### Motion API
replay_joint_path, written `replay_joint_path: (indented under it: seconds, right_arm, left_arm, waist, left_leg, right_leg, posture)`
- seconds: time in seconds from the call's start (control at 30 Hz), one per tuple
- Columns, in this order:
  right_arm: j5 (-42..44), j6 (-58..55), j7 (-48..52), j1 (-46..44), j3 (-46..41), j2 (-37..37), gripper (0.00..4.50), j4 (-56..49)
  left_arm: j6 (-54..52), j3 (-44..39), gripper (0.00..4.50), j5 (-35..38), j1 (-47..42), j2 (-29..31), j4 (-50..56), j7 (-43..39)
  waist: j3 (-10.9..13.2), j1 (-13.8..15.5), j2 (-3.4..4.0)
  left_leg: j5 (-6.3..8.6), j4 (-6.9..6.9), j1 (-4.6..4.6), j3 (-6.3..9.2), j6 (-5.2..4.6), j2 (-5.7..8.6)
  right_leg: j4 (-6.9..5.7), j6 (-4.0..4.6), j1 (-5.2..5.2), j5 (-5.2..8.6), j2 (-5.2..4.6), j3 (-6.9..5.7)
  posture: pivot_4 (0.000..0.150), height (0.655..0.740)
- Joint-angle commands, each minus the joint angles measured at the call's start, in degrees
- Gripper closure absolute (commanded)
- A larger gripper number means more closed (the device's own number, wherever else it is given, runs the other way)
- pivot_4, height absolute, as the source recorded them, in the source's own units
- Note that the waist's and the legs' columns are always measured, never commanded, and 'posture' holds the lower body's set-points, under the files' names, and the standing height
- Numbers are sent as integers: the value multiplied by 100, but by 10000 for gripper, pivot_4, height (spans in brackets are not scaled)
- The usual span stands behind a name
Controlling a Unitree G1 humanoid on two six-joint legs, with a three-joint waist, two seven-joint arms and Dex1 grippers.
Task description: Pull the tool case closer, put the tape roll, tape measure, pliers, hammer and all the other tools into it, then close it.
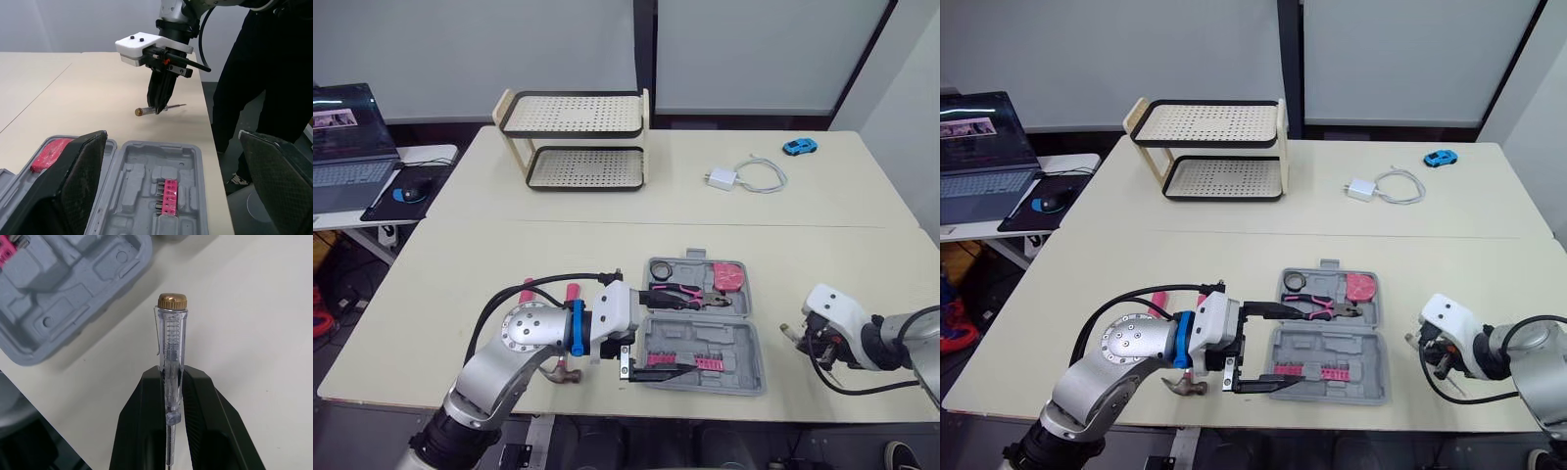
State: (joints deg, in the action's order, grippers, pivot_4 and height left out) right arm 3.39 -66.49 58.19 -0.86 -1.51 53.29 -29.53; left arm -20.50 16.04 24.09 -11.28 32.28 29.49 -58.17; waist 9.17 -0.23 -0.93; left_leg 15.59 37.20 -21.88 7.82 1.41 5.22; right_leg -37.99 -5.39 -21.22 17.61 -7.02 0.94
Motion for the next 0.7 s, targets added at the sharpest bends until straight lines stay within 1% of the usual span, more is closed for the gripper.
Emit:
replay_joint_path:
  seconds: [0.03, 0.13, 0.37, 0.7]
  right_arm:
    - [129, -195, -454, -14, -250, -137, 42839, -68]
    - [287, -297, -650, -9, -290, -213, 42839, 24]
    - [305, 98, -1227, 136, -443, -273, 42839, 567]
    - [556, 250, -1752, 265, -687, -634, 42839, 962]
  left_arm:
    - [129, 61, 0, -6, -64, -39, 122, -18]
    - [101, 78, 0, 2, -84, -49, 143, -4]
    - [98, 60, 0, 25, -99, 1, 153, -35]
    - [234, 133, 0, -74, -195, -65, 99, -3]
  waist:
    - [0, 6, 0]
    - [0, 8, 1]
    - [0, 10, 1]
    - [0, 10, 1]
  left_leg:
    - [0, 0, 0, 0, 0, 0]
    - [0, 0, 1, 0, 0, 1]
    - [0, 0, 1, -1, 0, 1]
    - [0, -1, 1, -1, 0, 1]
  right_leg:
    - [0, 0, 0, 0, 0, 0]
    - [0, 0, 0, 0, 0, 0]
    - [-1, 0, -1, 0, 0, 0]
    - [-1, 0, 1, 0, 0, -1]
  posture:
    - [1500, 7400]
    - [1500, 7400]
    - [1500, 7400]
    - [1500, 7400]
